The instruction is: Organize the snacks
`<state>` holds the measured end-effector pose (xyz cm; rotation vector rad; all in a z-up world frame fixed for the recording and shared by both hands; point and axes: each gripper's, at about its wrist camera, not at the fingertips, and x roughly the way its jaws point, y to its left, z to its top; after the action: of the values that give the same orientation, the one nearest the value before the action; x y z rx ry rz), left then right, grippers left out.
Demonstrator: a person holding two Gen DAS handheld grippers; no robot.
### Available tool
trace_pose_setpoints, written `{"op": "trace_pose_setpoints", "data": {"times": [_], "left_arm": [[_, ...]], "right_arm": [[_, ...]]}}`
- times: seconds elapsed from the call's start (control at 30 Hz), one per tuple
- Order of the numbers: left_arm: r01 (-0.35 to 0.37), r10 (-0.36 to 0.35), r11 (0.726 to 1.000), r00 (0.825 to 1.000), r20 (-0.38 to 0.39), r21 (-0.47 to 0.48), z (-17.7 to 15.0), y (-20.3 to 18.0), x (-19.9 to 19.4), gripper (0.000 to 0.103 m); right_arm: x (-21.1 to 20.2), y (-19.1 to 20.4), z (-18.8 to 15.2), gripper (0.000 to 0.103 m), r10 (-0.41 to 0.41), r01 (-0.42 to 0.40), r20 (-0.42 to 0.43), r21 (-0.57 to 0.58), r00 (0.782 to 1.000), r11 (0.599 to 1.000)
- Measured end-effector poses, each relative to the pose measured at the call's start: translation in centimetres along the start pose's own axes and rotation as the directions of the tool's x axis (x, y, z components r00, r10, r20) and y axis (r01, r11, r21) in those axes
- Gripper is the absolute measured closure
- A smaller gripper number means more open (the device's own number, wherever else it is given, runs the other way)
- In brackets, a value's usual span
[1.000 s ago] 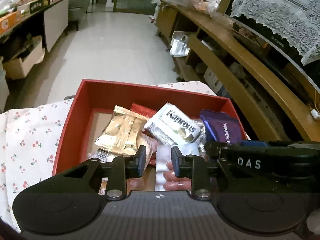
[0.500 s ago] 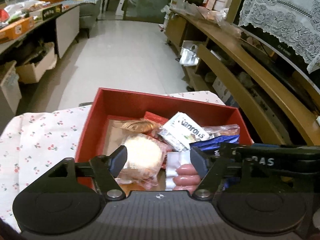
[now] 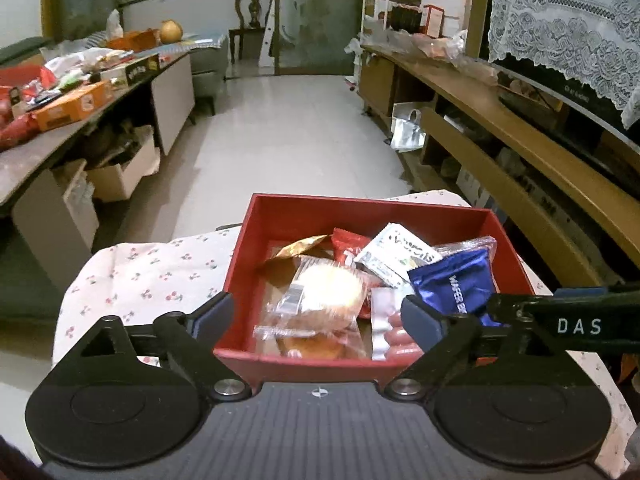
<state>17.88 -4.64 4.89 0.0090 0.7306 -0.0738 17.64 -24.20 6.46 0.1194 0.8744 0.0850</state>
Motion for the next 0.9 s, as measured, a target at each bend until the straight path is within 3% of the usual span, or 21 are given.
{"op": "trace_pose_setpoints", "data": {"times": [0.17, 0.3, 0.67, 0.77, 0.9], "left_arm": [[-0.027, 0.027, 1.000, 0.999, 0.042, 0.002, -1.1, 0.1, -2.1, 0.000], [-0.051, 0.051, 0.999, 0.994, 0.097, -0.002, -1.8, 0.3, -4.2, 0.000], [-0.157, 0.139, 0.986, 0.956, 0.257, 0.051, -4.6, -0.6, -10.1, 0.000], [-0.138, 0.120, 0.988, 0.966, 0.231, 0.064, -5.3, -0.9, -10.0, 0.000], [-0.054, 0.051, 0.998, 0.987, 0.151, 0.019, -5.8, -0.1, -9.7, 0.000]], "right_arm": [[-2.2, 0.4, -1.6, 0.014, 0.011, -0.011, 0.023, 0.000, 1.000, 1.000], [-3.9, 0.7, -2.9, 0.014, 0.025, -0.026, 0.045, 0.005, 0.999, 1.000], [-9.0, 1.2, -6.3, 0.013, 0.070, -0.071, 0.119, 0.002, 0.990, 0.997], [-9.3, 1.2, -7.1, 0.012, 0.061, -0.062, 0.115, 0.001, 0.991, 0.998], [-9.4, 1.0, -8.2, 0.012, 0.049, -0.051, 0.097, 0.015, 0.994, 0.999]]}}
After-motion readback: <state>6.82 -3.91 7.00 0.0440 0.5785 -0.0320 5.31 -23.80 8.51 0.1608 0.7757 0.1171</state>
